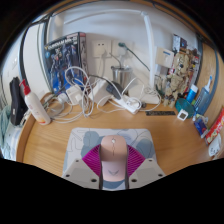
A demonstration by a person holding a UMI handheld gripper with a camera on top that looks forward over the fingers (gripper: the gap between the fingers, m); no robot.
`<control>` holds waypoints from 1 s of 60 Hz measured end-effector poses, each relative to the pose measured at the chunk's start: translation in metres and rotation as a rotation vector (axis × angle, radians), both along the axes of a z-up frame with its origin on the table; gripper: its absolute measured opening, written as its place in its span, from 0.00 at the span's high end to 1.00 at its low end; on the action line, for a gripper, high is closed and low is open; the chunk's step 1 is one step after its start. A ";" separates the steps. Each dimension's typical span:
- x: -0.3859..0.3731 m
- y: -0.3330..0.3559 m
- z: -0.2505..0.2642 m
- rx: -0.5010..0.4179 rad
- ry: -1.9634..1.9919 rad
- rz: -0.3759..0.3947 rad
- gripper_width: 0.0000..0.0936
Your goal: Arrange mouse
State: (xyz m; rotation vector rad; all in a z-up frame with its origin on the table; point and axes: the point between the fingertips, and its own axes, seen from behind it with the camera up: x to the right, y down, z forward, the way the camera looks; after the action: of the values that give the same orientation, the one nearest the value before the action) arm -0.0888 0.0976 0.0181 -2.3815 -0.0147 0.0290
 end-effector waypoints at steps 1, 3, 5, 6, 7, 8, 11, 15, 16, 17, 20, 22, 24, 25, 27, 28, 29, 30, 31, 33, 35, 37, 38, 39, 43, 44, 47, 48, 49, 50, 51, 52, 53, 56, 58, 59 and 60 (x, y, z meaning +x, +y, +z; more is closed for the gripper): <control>0.000 -0.002 -0.005 -0.005 -0.004 0.003 0.69; -0.001 -0.004 -0.013 -0.018 -0.010 0.007 0.69; -0.001 -0.007 -0.021 -0.030 -0.014 0.011 0.68; -0.001 -0.008 -0.025 -0.037 -0.017 0.013 0.68; -0.002 -0.010 -0.028 -0.046 -0.018 0.015 0.66; -0.002 -0.012 -0.033 -0.058 -0.020 0.013 0.66; -0.002 -0.012 -0.032 -0.047 -0.006 -0.005 0.63; -0.001 -0.013 -0.033 -0.051 0.011 -0.028 0.57; -0.001 -0.013 -0.034 -0.055 0.010 -0.029 0.57; -0.001 -0.012 -0.033 -0.056 0.010 -0.031 0.55; 0.000 -0.012 -0.035 -0.074 -0.002 -0.033 0.53; 0.001 -0.013 -0.034 -0.082 -0.017 -0.030 0.48; 0.005 -0.013 -0.034 -0.091 -0.040 -0.030 0.39; 0.007 -0.014 -0.033 -0.096 -0.052 -0.031 0.30; 0.010 -0.014 -0.030 -0.106 -0.065 -0.030 0.18; 0.010 -0.015 -0.029 -0.110 -0.065 -0.029 0.13; 0.009 -0.016 -0.026 -0.116 -0.055 -0.025 0.07; 0.009 -0.016 -0.023 -0.119 -0.046 -0.026 0.09; 0.008 -0.016 -0.019 -0.118 -0.035 -0.028 0.09; 0.005 -0.014 -0.007 -0.105 -0.010 -0.029 0.09; 0.004 -0.012 0.009 -0.084 0.015 -0.035 0.09; 0.004 -0.009 0.028 -0.055 0.028 -0.044 0.09; 0.006 -0.009 0.037 -0.042 0.032 -0.046 0.09; 0.008 -0.009 0.047 -0.032 0.033 -0.049 0.09; 0.014 -0.008 0.086 0.007 0.029 -0.045 0.09; 0.016 -0.008 0.097 0.019 0.026 -0.040 0.10; 0.020 -0.006 0.127 0.057 0.016 -0.031 0.09; 0.022 -0.006 0.137 0.070 0.013 -0.027 0.09; 0.024 -0.006 0.146 0.082 0.009 -0.023 0.09; 0.025 -0.007 0.154 0.093 0.005 -0.019 0.09; 0.027 -0.008 0.162 0.103 0.002 -0.016 0.10; 0.028 -0.008 0.171 0.113 0.000 -0.012 0.09; 0.029 -0.009 0.178 0.125 -0.002 -0.009 0.09; 0.028 -0.010 0.198 0.151 -0.008 -0.004 0.09; 0.030 -0.013 0.210 0.166 0.002 0.006 0.09; 0.031 -0.014 0.215 0.174 0.005 0.009 0.09; 0.031 -0.015 0.219 0.180 0.008 0.011 0.09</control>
State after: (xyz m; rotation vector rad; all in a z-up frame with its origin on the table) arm -0.0576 0.0828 0.2374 -2.2008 -0.0255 0.0403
